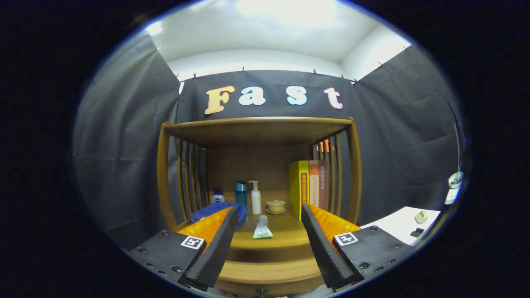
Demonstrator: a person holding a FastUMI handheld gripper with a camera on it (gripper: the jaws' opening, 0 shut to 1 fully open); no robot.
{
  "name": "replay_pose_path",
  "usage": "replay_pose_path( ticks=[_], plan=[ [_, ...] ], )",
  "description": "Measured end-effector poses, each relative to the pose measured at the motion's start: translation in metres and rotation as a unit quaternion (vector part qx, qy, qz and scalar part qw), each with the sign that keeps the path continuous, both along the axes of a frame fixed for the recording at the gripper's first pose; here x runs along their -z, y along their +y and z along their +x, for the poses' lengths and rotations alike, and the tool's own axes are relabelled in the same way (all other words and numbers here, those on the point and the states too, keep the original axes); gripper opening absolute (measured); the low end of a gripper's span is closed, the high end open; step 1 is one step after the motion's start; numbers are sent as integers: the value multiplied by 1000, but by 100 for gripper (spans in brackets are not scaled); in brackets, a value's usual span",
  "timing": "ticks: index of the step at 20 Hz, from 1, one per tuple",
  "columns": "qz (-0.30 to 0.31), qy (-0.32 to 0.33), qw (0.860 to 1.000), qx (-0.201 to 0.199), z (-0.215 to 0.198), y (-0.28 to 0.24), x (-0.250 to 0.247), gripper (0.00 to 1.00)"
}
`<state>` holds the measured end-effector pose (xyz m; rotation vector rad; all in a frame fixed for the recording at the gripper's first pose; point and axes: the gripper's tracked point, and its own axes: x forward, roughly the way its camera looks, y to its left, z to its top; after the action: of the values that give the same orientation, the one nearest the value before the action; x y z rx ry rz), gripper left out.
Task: Pull open the drawer, take out the items inside it, and place them on the countertop above the cabinet.
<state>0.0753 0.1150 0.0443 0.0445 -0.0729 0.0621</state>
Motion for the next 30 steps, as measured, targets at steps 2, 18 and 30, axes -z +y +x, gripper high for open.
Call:
replay_pose_path(
  ticks=[2, 18, 30],
  plan=[
    [-11, 9, 1000, 10, -17, 2, 38, 99],
    [-12, 76, 997, 1, -11, 31, 203, 99],
    [-2, 91, 995, -32, 10, 39, 216, 98]
  ],
)
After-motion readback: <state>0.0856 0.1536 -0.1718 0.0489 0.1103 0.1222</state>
